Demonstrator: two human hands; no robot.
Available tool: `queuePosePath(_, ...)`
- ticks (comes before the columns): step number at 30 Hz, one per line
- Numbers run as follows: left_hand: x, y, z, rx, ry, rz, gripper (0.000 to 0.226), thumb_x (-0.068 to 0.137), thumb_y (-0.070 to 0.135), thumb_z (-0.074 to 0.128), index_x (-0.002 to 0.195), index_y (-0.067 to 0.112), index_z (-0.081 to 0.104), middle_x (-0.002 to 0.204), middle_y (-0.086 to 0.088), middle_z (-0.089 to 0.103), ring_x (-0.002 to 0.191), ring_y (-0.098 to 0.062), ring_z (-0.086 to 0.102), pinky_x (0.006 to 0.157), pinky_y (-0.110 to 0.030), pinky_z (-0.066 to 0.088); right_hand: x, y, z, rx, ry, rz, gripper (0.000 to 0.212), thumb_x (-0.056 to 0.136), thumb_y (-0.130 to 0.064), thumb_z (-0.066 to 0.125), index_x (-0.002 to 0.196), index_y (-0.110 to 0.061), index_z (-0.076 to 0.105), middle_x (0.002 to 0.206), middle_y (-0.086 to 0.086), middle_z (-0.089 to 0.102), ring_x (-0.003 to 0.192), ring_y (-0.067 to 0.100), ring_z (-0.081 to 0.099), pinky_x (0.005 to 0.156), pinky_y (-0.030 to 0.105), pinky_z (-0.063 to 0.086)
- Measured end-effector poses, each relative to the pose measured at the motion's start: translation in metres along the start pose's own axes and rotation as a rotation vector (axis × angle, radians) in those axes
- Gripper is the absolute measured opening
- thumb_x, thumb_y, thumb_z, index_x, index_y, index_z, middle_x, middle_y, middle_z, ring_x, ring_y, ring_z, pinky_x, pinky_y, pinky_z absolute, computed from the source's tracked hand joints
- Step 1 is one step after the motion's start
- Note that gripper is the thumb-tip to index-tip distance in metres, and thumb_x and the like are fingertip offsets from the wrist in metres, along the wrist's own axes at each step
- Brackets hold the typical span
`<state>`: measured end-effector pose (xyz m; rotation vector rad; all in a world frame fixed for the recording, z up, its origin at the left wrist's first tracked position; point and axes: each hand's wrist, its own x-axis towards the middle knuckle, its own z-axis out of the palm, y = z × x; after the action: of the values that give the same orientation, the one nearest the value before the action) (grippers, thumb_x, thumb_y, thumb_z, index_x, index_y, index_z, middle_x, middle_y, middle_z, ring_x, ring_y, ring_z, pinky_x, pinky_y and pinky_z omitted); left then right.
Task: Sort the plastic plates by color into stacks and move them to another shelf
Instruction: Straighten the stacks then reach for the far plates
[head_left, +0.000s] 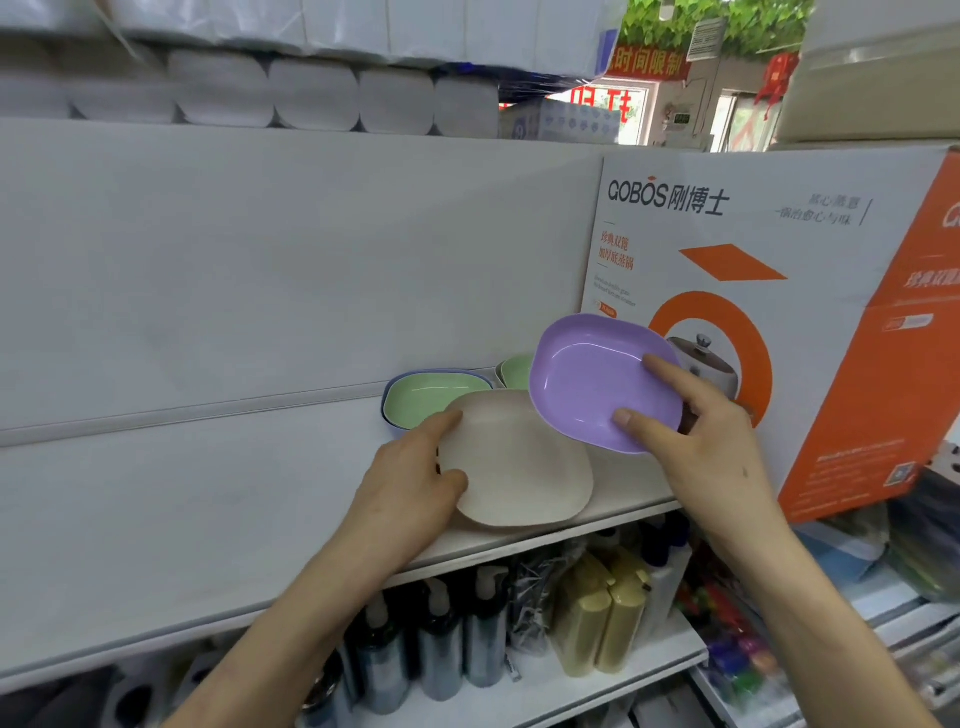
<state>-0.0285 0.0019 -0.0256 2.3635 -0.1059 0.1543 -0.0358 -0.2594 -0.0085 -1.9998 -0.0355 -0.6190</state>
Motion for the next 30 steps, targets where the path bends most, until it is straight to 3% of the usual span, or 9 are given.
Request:
queuePosePath(3,-0.007,-0.015,-0.021,-0.076,0.096,-0.019,0.060,0.094,0.012,0.056,0.148,0.037,0.047,0.105,0.001,0.067,0.093,-0.004,0.059,0.080,-0.016,0.047,-0.002,-0.004,0.011,0.020,-0.027,-0.005,0.065,0.086,-0.029,0.081,0.146,-0.031,0.055,0.141,-0.014,0.054,0.129,0.010,0.050,0.108,0.035,0.045)
queuePosePath(6,-0.014,-0.038,-0.048,-0.109,0.177,-0.031,0.057,0.092,0.017,0.063,0.139,0.045,0.048,0.109,-0.004,0.069,0.094,-0.014,0.063,0.089,-0.039,0.053,-0.004,-0.010,0.031,0.031,-0.102,0.002,0.068,0.082,-0.029,0.084,0.144,-0.035,0.055,0.136,-0.014,0.055,0.123,0.012,0.053,0.102,0.034,0.047)
queuePosePath(8,-0.022,-0.058,-0.070,-0.112,0.226,-0.054,0.051,0.090,0.023,0.068,0.130,0.049,0.049,0.104,-0.006,0.070,0.090,-0.019,0.065,0.085,-0.047,0.055,-0.007,-0.016,0.052,0.069,-0.163,0.018,0.069,0.077,-0.027,0.087,0.139,-0.038,0.057,0.132,-0.017,0.058,0.120,0.014,0.057,0.099,0.033,0.049)
queuePosePath(11,-0.042,-0.090,-0.109,-0.091,0.312,-0.105,0.047,0.089,0.024,0.071,0.125,0.048,0.050,0.103,0.003,0.068,0.090,-0.017,0.064,0.085,-0.045,0.055,-0.015,-0.032,0.090,0.105,-0.288,0.011,0.071,0.073,-0.024,0.090,0.133,-0.040,0.057,0.126,-0.018,0.059,0.115,0.013,0.060,0.090,0.025,0.049)
queuePosePath(14,-0.073,-0.126,-0.150,-0.077,0.398,-0.147,0.048,0.089,0.023,0.072,0.126,0.045,0.051,0.106,0.013,0.067,0.093,-0.013,0.064,0.087,-0.042,0.054,-0.028,-0.057,0.138,0.095,-0.397,-0.044,0.073,0.072,-0.026,0.091,0.133,-0.042,0.055,0.126,-0.018,0.060,0.112,0.016,0.062,0.096,0.036,0.052)
queuePosePath(18,-0.127,-0.178,-0.207,-0.058,0.511,-0.203,0.052,0.089,0.020,0.073,0.130,0.043,0.051,0.112,0.014,0.066,0.095,-0.012,0.063,0.088,-0.040,0.053,-0.059,-0.107,0.204,0.081,-0.505,-0.147,0.072,0.074,-0.028,0.088,0.134,-0.045,0.052,0.127,-0.022,0.056,0.116,0.012,0.057,0.098,0.036,0.049)
queuePosePath(25,-0.255,-0.281,-0.322,-0.045,0.659,-0.302,0.055,0.092,0.013,0.067,0.130,0.047,0.047,0.116,0.017,0.061,0.094,-0.012,0.061,0.070,-0.035,0.049,-0.155,-0.225,0.327,0.151,-0.669,-0.270,0.071,0.075,-0.030,0.087,0.134,-0.049,0.050,0.127,-0.027,0.054,0.116,0.011,0.056,0.096,0.033,0.048)
queuePosePath(30,-0.369,-0.360,-0.417,0.019,0.761,-0.416,0.059,0.089,0.008,0.069,0.127,0.048,0.048,0.114,0.014,0.061,0.098,-0.018,0.060,0.076,-0.035,0.048,-0.251,-0.320,0.430,0.238,-0.802,-0.362,0.072,0.076,-0.028,0.086,0.133,-0.050,0.048,0.129,-0.028,0.050,0.117,0.003,0.053,0.094,0.029,0.045)
